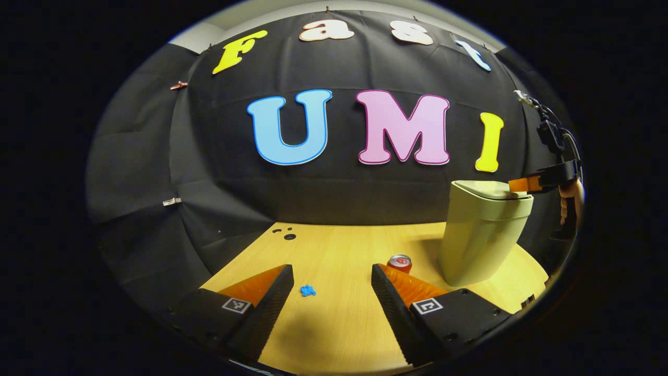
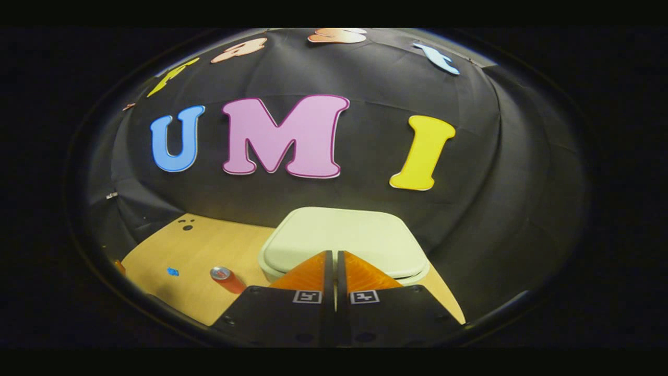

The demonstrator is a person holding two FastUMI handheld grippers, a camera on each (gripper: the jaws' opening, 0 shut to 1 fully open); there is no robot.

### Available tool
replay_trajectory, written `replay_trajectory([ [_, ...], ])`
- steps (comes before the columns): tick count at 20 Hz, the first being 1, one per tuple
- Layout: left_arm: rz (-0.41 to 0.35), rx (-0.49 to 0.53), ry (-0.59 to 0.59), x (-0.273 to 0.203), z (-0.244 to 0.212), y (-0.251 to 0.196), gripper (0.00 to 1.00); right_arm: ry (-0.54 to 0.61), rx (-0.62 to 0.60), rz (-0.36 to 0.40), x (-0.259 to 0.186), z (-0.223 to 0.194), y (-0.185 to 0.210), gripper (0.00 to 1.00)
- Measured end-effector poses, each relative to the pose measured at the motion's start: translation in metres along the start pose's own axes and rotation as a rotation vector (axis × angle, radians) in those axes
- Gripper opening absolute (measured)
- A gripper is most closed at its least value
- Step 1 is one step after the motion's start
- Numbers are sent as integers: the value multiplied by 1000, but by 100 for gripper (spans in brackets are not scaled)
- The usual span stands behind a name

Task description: Press the lid of the desktop garbage bin to open it, pick up the crumpled paper on the desktop and throw it into the bin, then pick up the pop can on the desktop and drop it into the bin, and finally close the garbage bin lid.

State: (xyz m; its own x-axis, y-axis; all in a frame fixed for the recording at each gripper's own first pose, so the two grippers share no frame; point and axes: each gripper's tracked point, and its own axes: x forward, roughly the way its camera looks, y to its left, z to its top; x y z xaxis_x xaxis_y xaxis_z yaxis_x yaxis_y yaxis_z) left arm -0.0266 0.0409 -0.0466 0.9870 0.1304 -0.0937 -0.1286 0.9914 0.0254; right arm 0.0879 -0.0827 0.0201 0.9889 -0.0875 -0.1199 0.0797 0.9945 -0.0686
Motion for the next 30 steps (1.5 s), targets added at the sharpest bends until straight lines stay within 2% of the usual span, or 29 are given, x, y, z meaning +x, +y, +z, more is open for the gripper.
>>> replay_trajectory([
  [2, 13, -5, 4, -5, -6, 12, 96, 0, 21, 2, -11, 1, 7, 2],
  [3, 16, -9, 10, -8, -10, 18, 96, 3, 31, 1, -17, 1, 10, 7],
  [4, 17, -13, 16, -11, -14, 23, 96, -1, 35, 0, -23, 2, 13, 2],
  [5, 20, -18, 21, -15, -19, 28, 96, -3, 32, -3, -30, 2, 15, 2],
  [6, 19, -24, 26, -19, -22, 33, 96, -4, 24, -6, -36, -1, 17, 5],
  [12, -9, -52, 31, -37, -43, 56, 97, 2, 39, -13, -70, -12, 35, 2],
  [13, -15, -48, 34, -37, -47, 57, 96, 6, 38, -10, -74, -16, 40, 5],
  [14, -16, -37, 40, -36, -49, 59, 96, 12, 36, 3, -78, -20, 45, 2],
  [15, -18, -31, 44, -35, -50, 62, 96, 14, 30, 13, -82, -23, 50, 8],
  [16, -25, -34, 48, -33, -51, 62, 96, 13, 22, 17, -85, -24, 53, 5],
  [18, -36, -38, 51, -27, -51, 61, 96, 9, 27, 29, -89, -28, 59, 8],
  [19, -37, -35, 55, -23, -51, 62, 96, 17, 36, 37, -88, -32, 63, 5],
  [21, -30, -30, 66, -11, -55, 64, 96, 40, 47, 50, -86, -41, 67, 7],
  [23, -32, -38, 82, 4, -58, 65, 96, 57, 56, 57, -82, -49, 66, 5],
  [28, -8, -87, 153, 55, -79, 72, 96, 123, 72, 75, -79, -74, 59, 87],
  [29, -1, -92, 167, 67, -84, 73, 96, 139, 70, 67, -78, -81, 55, 96],
  [30, 5, -89, 178, 76, -88, 74, 96, 151, 72, 63, -77, -85, 52, 100],
])
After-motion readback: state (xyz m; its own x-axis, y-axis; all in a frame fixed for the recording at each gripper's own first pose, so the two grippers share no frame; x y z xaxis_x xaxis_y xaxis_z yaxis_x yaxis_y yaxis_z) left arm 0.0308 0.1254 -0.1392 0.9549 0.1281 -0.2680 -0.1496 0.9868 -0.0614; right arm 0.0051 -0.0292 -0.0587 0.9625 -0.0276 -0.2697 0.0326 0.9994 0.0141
